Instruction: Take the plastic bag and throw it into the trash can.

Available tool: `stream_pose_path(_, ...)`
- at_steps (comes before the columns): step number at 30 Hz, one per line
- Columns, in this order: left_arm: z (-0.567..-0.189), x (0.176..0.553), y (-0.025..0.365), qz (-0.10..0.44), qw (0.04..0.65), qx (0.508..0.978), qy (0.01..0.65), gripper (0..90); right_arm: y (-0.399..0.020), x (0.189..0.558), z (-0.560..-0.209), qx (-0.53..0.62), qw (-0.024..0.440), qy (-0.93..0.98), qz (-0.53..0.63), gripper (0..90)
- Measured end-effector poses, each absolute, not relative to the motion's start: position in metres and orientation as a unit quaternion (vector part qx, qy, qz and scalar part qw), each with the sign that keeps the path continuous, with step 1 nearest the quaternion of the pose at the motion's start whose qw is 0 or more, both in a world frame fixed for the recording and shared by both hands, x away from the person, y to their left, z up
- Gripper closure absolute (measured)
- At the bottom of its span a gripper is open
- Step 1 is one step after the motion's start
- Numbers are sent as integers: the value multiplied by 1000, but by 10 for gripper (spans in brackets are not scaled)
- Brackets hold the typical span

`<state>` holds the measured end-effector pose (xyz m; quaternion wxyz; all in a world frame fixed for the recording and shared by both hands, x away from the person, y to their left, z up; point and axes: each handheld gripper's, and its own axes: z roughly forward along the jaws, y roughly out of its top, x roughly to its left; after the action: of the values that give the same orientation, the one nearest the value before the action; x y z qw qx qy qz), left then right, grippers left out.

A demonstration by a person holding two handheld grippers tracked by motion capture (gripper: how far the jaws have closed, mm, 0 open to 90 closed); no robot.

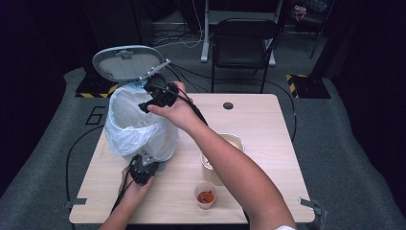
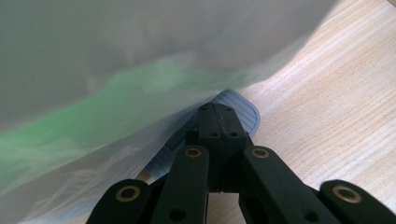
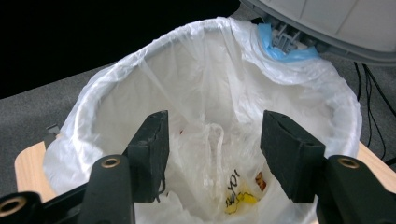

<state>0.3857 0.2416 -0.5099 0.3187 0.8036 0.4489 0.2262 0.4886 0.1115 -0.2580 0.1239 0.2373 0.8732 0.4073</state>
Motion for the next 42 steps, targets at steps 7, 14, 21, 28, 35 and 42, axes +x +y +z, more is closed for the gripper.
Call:
stream_pose_path(7,-508,385,244,216,305,816,440,900,83,478,-252,243,118,870,413,492)
stream_pose_path(14,-510,385,241,229,320,802,450,900,42,473,-255,257,136,857,425,497)
stream_pose_path(21,-511,385,241,230,322,802,448,900,1,469,-266,289,149,849,417,524)
stream_pose_path(28,-511,385,241,230,322,803,446,900,-28,460,-280,279,165,853,410,504)
stream_pose_path(35,-510,386,242,235,317,809,435,900,-65,444,-303,304,169,849,398,523)
stream_pose_path(42,-510,386,242,234,315,811,433,900,-97,430,-331,330,153,843,396,529)
